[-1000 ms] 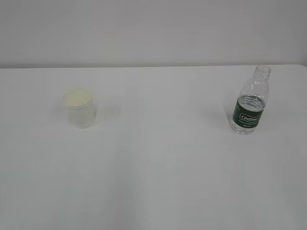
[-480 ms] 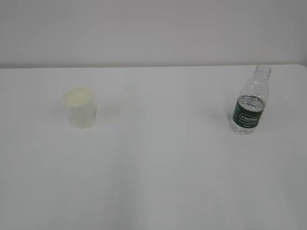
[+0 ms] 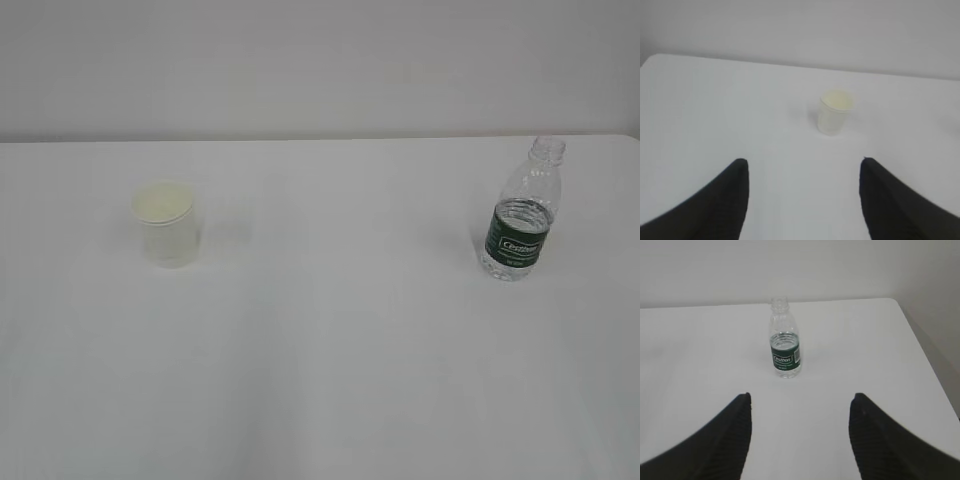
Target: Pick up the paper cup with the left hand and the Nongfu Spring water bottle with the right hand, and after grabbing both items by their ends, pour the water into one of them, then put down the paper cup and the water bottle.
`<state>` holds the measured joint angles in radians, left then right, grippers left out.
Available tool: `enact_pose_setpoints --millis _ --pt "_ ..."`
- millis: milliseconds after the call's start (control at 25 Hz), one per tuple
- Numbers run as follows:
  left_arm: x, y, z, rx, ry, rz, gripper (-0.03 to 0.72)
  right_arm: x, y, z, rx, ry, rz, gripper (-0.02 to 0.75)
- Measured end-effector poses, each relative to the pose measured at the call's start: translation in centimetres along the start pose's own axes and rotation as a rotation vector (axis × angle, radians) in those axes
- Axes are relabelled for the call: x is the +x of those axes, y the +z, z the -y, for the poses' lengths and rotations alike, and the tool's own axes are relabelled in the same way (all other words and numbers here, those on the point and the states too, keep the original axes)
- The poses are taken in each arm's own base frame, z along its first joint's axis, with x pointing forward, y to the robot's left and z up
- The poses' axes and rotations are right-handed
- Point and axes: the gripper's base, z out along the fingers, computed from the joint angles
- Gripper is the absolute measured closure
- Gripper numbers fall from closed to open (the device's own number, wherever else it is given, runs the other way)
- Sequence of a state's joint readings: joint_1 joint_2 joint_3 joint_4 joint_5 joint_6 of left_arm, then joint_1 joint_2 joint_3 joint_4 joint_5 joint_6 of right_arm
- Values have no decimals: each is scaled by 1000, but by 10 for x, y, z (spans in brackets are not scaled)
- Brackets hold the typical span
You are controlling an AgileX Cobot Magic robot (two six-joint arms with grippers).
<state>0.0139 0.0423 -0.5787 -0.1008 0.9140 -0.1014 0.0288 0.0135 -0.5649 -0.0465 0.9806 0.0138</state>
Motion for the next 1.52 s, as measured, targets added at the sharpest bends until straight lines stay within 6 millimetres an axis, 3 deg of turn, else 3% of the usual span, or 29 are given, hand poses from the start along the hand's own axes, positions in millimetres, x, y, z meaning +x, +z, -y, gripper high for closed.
enact_pose_setpoints --millis 240,600,960,1240,1520 --pt "-16 23 1 -16 -7 -83 211 -19 7 -1 -15 9 63 274" --pt "-51 50 1 -10 7 132 223 -46 22 -4 -45 38 195 274" --pt "-74 107 -1 -29 54 196 231 -74 71 -6 -50 43 224 274" --pt "-79 156 4 13 63 216 272 -86 116 -8 -48 47 262 274" --pt "-61 208 -1 -11 -2 106 279 -90 146 -9 -45 45 264 275"
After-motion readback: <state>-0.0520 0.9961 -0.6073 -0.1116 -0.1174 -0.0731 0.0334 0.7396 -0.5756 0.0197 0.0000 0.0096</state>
